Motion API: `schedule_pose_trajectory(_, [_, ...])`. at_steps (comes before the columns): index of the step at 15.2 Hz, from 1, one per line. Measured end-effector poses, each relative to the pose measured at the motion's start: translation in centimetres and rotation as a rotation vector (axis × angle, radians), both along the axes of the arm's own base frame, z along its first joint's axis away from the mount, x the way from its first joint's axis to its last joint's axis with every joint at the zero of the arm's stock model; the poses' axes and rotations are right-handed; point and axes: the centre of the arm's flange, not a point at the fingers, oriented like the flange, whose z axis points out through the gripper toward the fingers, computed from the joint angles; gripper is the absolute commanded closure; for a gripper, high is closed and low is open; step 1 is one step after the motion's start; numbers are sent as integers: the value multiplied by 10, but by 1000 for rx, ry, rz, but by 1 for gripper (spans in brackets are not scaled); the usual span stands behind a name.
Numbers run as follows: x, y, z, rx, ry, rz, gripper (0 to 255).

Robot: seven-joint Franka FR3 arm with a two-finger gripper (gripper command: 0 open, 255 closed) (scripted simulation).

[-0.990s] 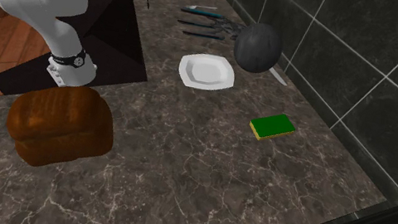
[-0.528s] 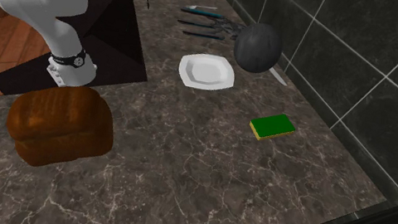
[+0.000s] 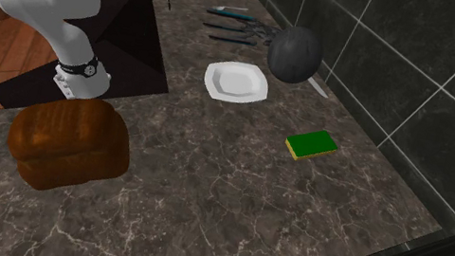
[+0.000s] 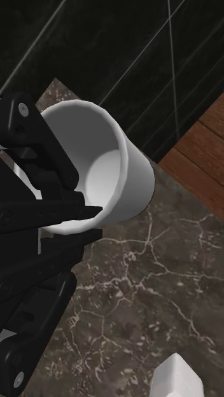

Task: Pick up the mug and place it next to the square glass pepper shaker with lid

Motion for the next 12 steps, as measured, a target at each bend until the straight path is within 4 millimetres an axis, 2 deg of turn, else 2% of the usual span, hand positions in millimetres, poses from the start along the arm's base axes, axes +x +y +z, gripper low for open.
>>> schedule_pose_trajectory(5, [-1,0,-22,0,0,0,255])
schedule_pose_trajectory(11, [0,0,-24,0,0,0,255])
schedule_pose_trajectory(12, [0,0,-24,0,0,0,0])
